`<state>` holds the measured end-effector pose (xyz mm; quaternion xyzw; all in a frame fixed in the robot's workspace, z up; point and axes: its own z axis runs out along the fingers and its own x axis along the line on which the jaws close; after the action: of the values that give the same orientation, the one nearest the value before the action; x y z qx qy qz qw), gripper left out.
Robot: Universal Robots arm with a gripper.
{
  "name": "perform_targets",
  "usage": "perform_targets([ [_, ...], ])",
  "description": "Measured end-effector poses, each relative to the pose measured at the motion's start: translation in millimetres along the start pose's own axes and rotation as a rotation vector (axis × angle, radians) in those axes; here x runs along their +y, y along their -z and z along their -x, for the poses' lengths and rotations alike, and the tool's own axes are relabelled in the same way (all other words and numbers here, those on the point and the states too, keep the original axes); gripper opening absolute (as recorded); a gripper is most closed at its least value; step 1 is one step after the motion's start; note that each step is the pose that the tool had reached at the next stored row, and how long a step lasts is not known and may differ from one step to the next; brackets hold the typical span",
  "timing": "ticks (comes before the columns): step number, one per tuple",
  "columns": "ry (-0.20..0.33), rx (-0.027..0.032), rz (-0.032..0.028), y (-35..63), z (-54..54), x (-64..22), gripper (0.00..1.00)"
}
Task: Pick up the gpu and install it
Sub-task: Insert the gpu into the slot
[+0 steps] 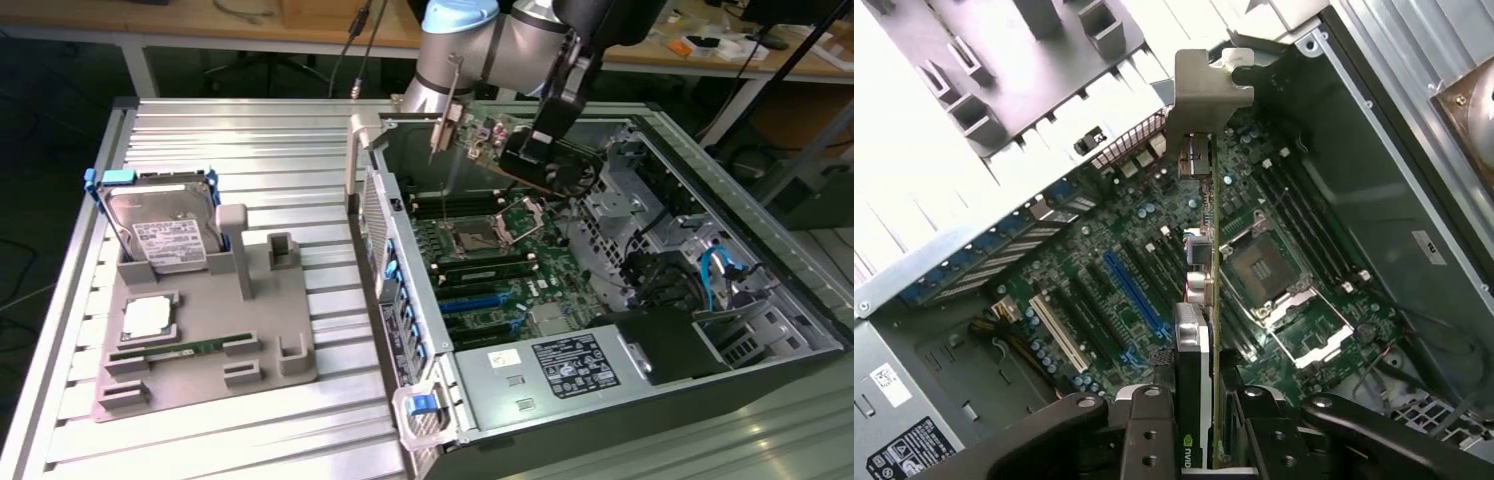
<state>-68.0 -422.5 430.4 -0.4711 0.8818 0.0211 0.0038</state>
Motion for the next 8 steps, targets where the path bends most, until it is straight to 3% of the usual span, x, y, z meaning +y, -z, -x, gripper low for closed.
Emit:
perform_targets([
  [8, 0.053, 0.0018, 0.0014, 0.0, 0.0, 0.0, 0.27],
])
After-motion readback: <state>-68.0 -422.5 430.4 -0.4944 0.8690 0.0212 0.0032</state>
